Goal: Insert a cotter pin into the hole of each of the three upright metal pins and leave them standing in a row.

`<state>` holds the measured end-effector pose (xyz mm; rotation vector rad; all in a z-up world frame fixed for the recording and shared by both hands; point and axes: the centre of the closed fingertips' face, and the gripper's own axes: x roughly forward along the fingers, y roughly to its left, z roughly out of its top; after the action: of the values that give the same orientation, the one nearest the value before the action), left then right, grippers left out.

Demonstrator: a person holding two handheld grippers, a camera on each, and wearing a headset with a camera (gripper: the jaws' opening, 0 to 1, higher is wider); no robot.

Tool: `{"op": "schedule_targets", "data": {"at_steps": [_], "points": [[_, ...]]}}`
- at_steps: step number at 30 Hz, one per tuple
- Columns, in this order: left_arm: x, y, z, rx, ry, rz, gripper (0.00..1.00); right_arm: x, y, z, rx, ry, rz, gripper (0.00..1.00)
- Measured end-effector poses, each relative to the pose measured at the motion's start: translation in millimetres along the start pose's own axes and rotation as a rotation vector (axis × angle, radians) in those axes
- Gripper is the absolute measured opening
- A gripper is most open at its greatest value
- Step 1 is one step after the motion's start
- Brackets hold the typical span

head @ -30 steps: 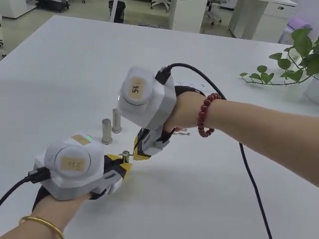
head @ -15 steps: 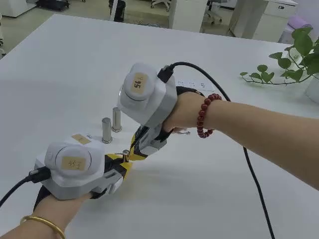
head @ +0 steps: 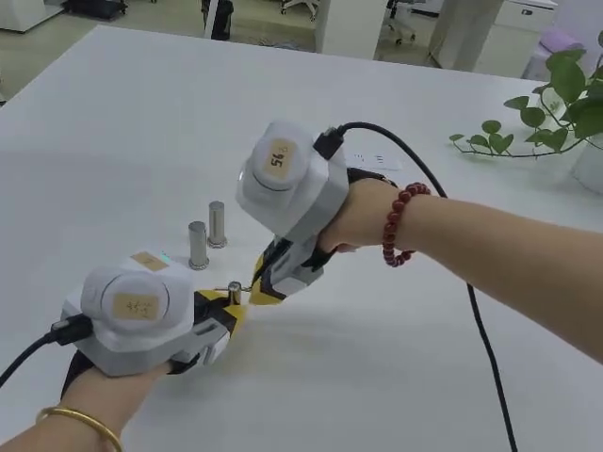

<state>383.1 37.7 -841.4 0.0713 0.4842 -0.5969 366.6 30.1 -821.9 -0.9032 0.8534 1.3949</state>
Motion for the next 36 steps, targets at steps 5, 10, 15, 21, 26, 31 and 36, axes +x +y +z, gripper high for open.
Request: {"op": "schedule_targets", "data": {"at_steps": [5,10,15,21,26,31,36], "points": [[0.1,-0.6,-0.1,0.009,0.001,-0.01,0.07,0.5,-0.3,1.0,-0.01,0.011,-0.007,0.03],[0.2,-0.8,-0.4,0.009,0.001,-0.009,0.07,1.5,-0.7,1.0,-0.005,0.014,-0.01,0.03],[0.3,-0.7,-1.8,0.013,0.006,-0.007,0.08,2.2,-0.4,1.7,0.005,0.01,-0.012,0.03],[1.0,-0.3,-3.9,0.025,0.02,-0.005,0.08,2.3,-0.1,1.8,0.016,0.006,-0.01,0.04],[1.7,0.3,-14.3,0.026,0.064,-0.004,0.12,1.6,1.2,-0.7,0.021,0.017,-0.004,0.06],[-0.9,-0.7,-15.0,0.022,0.072,-0.01,0.2,1.1,2.7,-3.8,0.028,0.022,0.002,0.11],[-3.3,0.9,-10.7,0.016,0.06,-0.006,0.26,-3.6,-1.1,-0.1,0.056,-0.014,-0.005,0.16]]}}
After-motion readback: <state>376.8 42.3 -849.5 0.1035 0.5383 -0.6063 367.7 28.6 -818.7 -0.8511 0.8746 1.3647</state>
